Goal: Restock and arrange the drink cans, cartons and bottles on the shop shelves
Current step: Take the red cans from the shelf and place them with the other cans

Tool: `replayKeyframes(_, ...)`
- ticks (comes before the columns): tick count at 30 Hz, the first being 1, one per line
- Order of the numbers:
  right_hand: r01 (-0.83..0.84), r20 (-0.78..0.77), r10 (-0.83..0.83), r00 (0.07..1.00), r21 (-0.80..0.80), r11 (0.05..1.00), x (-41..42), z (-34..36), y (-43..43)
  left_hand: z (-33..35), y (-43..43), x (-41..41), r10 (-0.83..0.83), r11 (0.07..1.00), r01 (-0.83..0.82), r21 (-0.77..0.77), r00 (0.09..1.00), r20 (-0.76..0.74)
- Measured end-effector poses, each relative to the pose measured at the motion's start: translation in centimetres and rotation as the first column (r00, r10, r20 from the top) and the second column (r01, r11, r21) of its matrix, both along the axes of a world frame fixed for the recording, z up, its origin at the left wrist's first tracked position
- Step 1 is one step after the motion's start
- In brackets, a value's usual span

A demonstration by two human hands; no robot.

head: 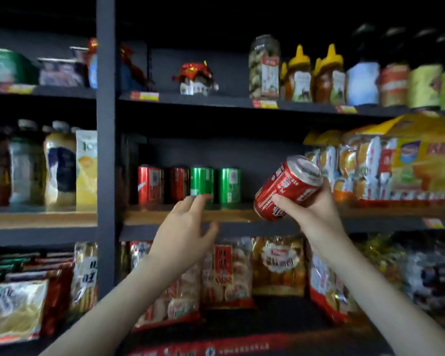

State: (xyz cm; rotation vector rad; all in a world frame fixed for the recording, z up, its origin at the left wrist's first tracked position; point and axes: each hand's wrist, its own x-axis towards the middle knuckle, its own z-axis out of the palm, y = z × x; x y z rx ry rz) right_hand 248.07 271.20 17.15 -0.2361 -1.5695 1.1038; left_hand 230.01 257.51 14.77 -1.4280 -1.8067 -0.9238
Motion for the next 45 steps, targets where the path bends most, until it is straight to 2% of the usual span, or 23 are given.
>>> replayKeyframes(4,0.079,0.019,-0.081,0.997,0.087,0.993,-3.5,2.6,4.7,0.9,3.7,-4.1,0.142,0.986,-0.123,0.116,0.975,-0.170)
replayKeyframes(13,0.099,0.422,-0.177,0.889,0.199,0.975,-8.6,4.3,9.6,1.7,7.0,-5.9,0.208,0.970,-0.172,0.172,0.954,-0.217)
replayKeyframes(20,-0.009,0.588,-0.085,0.805,0.156,0.988,-9.4,4.5,10.4,1.8,4.8,-6.0,0.287,0.955,-0.256,0.149,0.922,-0.258)
replayKeyframes(22,0.002,0.639,-0.131,0.758,0.199,0.980,-9.2,4.7,10.0,1.7,3.2,-6.6,0.316,0.946,-0.275,0.173,0.901,-0.297)
replayKeyframes(24,0.126,0.601,-0.358,0.714,0.393,0.911,-8.9,4.8,8.7,1.4,0.9,-7.6,0.382,0.919,-0.310,0.242,0.850,-0.362)
replayKeyframes(26,0.282,0.339,-0.629,0.700,0.678,0.679,-8.9,4.6,6.5,1.3,-1.7,-8.7,0.471,0.877,-0.361,0.318,0.779,-0.414)
replayKeyframes(27,0.298,0.208,-0.654,0.728,0.762,0.575,-9.2,4.5,5.1,1.3,-3.0,-9.4,0.514,0.853,-0.388,0.350,0.740,-0.433)
replayKeyframes(28,0.251,0.164,-0.617,0.770,0.811,0.528,-9.8,4.6,3.8,1.4,-4.1,-10.2,0.550,0.832,-0.413,0.370,0.703,-0.452)
replayKeyframes(30,0.033,0.285,-0.492,0.823,0.840,0.541,-11.8,5.0,1.3,1.8,-6.0,-11.8,0.578,0.815,-0.446,0.369,0.654,-0.488)
replayKeyframes(32,-0.179,0.475,-0.417,0.775,0.797,0.577,-15.0,5.4,-0.5,2.3,-7.5,-13.3,0.548,0.836,-0.443,0.324,0.645,-0.533)
replayKeyframes(34,-0.281,0.587,-0.411,0.697,0.752,0.597,-18.4,6.1,-1.7,2.5,-8.4,-14.7,0.486,0.872,-0.407,0.273,0.645,-0.590)
replayKeyframes(37,-0.332,0.655,-0.428,0.623,0.717,0.613,-22.8,7.2,-2.7,2.5,-8.5,-16.3,0.419,0.906,-0.351,0.238,0.648,-0.637)
replayKeyframes(42,-0.336,0.667,-0.529,0.525,0.733,0.591,-27.7,8.4,-2.8,2.4,-7.9,-17.6,0.353,0.935,-0.252,0.248,0.658,-0.665)
replayKeyframes(45,-0.294,0.626,-0.573,0.529,0.769,0.568,-28.7,8.3,-2.6,2.4,-7.4,-18.0,0.305,0.951,-0.179,0.253,0.674,-0.673)
